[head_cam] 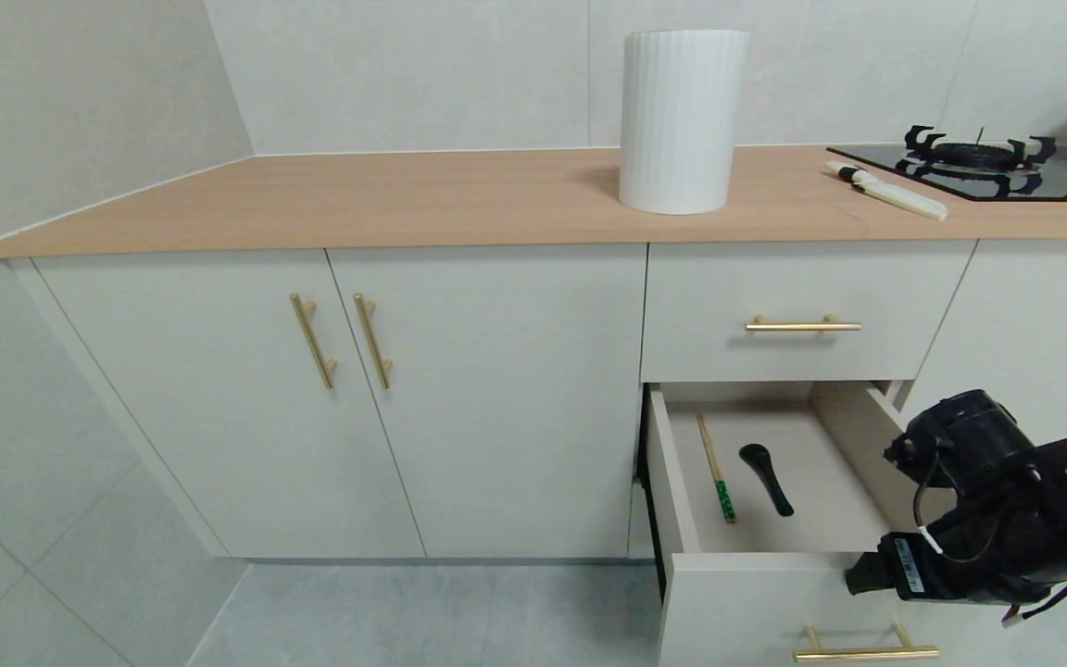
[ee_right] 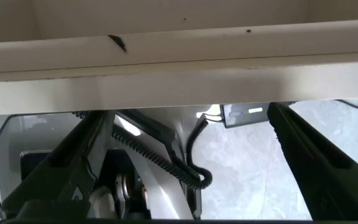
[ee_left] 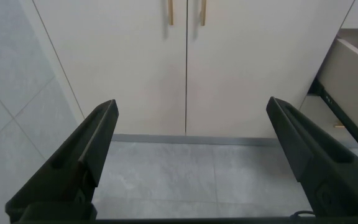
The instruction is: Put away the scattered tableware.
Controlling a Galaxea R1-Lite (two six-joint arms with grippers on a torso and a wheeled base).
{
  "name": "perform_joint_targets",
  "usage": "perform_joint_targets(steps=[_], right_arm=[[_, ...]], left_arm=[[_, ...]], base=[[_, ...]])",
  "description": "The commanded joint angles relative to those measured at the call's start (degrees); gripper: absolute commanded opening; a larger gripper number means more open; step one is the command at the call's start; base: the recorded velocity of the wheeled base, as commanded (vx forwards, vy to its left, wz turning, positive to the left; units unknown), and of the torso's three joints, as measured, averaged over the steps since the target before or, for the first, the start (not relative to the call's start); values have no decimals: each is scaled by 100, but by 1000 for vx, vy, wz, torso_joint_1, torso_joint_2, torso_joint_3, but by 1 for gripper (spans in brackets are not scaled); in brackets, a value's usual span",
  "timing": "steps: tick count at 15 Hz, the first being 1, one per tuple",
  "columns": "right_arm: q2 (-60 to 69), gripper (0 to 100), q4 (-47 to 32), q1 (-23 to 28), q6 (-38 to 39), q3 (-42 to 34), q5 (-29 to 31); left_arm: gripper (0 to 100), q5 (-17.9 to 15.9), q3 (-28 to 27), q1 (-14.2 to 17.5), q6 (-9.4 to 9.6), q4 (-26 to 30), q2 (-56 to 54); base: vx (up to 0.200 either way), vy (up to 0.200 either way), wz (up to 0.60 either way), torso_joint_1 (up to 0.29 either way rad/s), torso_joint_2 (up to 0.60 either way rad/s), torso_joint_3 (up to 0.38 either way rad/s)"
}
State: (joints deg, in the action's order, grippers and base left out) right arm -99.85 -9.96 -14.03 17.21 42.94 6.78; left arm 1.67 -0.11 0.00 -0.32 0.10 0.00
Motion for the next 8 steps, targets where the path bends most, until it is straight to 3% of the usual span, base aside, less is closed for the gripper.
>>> perform_joint_targets(steps=[1,8], right_arm=[[-236,100,29,23,1,180,-1],[-878,100,38,23,-34,1235,8]], left_arm=[[100,9,2,0,-3,-1,0],[100,9,-7,0,-3,-1,0]], base=[[0,0,0,0,0,0],[0,0,0,0,0,0]])
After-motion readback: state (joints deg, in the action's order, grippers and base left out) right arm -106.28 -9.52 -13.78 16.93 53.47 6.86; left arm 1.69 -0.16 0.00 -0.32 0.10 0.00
